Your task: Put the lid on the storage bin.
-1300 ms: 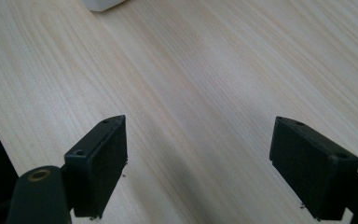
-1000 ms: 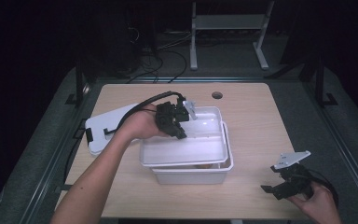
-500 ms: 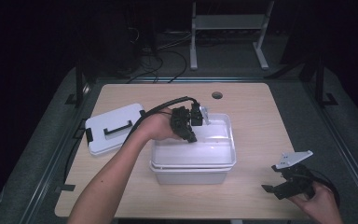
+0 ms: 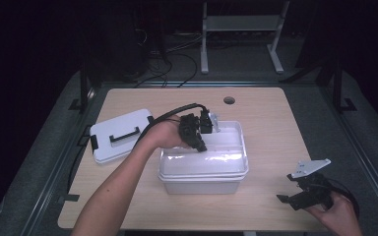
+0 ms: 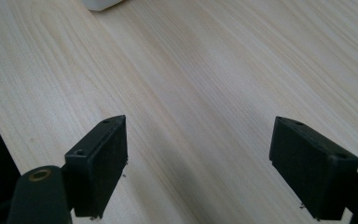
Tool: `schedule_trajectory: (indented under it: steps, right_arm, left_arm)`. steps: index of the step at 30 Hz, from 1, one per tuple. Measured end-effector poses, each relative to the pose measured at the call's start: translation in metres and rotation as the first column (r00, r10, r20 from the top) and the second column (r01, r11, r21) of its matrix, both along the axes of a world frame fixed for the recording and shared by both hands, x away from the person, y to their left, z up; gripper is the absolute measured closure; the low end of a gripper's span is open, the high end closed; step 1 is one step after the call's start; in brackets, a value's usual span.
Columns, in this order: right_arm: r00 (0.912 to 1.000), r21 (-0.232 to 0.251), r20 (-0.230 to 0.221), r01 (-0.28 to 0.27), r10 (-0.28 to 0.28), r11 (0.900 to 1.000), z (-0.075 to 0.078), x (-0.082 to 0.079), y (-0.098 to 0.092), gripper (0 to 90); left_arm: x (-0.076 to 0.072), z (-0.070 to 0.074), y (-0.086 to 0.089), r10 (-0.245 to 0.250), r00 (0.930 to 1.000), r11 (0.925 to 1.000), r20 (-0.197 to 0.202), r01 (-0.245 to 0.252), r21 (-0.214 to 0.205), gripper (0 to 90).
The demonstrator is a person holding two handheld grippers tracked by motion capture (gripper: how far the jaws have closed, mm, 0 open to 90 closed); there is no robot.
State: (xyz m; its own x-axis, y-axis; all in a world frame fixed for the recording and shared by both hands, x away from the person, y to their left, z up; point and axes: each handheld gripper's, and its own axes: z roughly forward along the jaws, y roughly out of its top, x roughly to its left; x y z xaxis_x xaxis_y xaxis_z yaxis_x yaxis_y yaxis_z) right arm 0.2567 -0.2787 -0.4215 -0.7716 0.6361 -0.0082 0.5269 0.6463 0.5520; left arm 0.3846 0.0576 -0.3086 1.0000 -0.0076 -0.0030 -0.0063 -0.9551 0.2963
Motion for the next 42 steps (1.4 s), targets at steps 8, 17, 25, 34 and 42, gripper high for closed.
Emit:
schedule_trajectory:
  steps: [8, 17, 25, 34, 42]
  right_arm:
    - [1.0000, -0.004, 0.000, 0.000, 0.000, 1.0000, 0.000, 0.000, 0.001, 18.7]
    - [1.0000, -0.007, 0.002, -0.001, 0.001, 1.0000, 0.000, -0.001, 0.001, 18.6]
    - [1.0000, -0.011, -0.007, 0.002, -0.002, 0.9999, -0.001, 0.000, 0.001, 18.7]
    - [0.9999, -0.015, -0.016, -0.003, 0.003, 0.9999, -0.002, 0.000, 0.004, 18.7]
    - [0.9996, -0.031, -0.024, -0.012, 0.011, 0.9994, -0.004, 0.002, 0.012, 18.7]
  left_arm:
    - [0.001, -0.008, -0.002, -0.003, 1.0000, 0.9997, -0.003, 0.003, 0.025, 89.0]
    - [-0.001, -0.009, -0.002, -0.005, 1.0000, 0.9990, 0.002, 0.005, 0.043, 85.3]
    - [-0.002, 0.000, 0.006, 0.000, 1.0000, 0.9999, -0.002, 0.000, 0.014, 76.7]
    - [-0.009, 0.019, 0.029, 0.018, 0.9997, 0.9992, 0.019, -0.017, -0.037, 70.1]
    - [-0.014, 0.033, 0.058, 0.061, 0.9971, 0.9958, 0.046, -0.058, -0.071, 67.2]
